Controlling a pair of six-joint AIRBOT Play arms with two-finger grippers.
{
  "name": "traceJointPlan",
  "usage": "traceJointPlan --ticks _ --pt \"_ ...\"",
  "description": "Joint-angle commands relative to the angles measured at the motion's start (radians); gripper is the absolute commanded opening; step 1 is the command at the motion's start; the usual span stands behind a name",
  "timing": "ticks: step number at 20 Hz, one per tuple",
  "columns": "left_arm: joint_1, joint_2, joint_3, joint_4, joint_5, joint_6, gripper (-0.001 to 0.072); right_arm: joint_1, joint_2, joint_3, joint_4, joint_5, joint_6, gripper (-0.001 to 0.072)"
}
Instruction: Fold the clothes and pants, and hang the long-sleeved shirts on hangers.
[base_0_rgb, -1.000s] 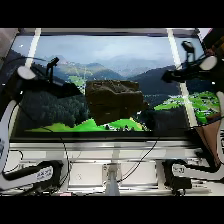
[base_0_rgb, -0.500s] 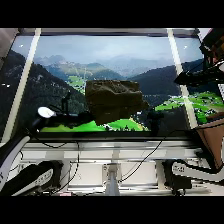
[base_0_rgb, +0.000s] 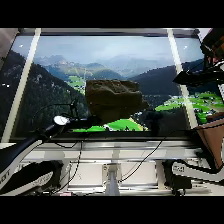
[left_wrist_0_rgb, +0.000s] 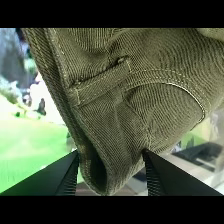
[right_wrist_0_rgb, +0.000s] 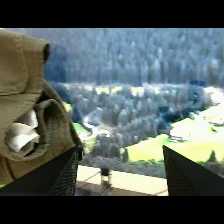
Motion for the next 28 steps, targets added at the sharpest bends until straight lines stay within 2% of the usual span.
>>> traceJointPlan --ticks 1,3,4,5,8,10,13,17,19,22,26,28 --pt "-0.012 -0.013 -0.003 -0.024 0.048 0.002 0.0363 0.001 0.001 0.0 0.038 0.002 0.0 0.0549" --pt "-0.015 -0.012 0.002 -0.069 0.043 0.002 0.0081 0.001 0.001 0.0 0.042 0.012 0.0 0.0549" --pt "-0.014 -0.011 0.013 -0.068 0.039 0.003 0.0039 0.001 0.001 0.0 0.043 0.023 0.0 0.0549" --pt "-0.014 -0.011 0.031 -0.063 0.026 0.004 0.0039 0.001 0.001 0.0 0.042 0.038 -0.001 0.0549" --pt "-0.014 0.017 0.124 0.061 -0.086 0.122 0.0038 0.001 0.003 0.0 0.04 0.057 -0.056 0.0549" --pt "-0.014 0.077 0.197 0.168 -0.172 0.113 0.0038 0.001 0.016 0.0 0.041 0.073 -0.08 0.0549" --pt "-0.013 0.209 0.255 0.34 -0.19 -0.047 0.0037 0.001 0.059 -0.037 0.048 0.133 -0.089 0.0549" --pt "-0.013 0.372 0.256 0.631 -0.267 -0.404 0.0037 0.001 0.174 -0.279 0.175 0.132 -0.133 0.0549" --pt "-0.014 0.423 0.255 0.682 -0.298 -0.518 0.0038 0.002 0.216 -0.43 0.261 0.133 -0.15 0.0549" --pt "-0.014 0.427 0.249 0.75 -0.352 -0.599 0.0038 0.002 0.233 -0.627 0.352 0.121 -0.168 0.0549" --pt "-0.014 0.423 0.229 0.76 -0.354 -0.605 0.0038 0.003 0.232 -0.791 0.385 -0.051 -0.162 0.0549" --pt "-0.014 0.423 0.229 0.763 -0.354 -0.605 0.0038 0.024 0.218 -0.809 0.4 -0.094 -0.155 0.0549"
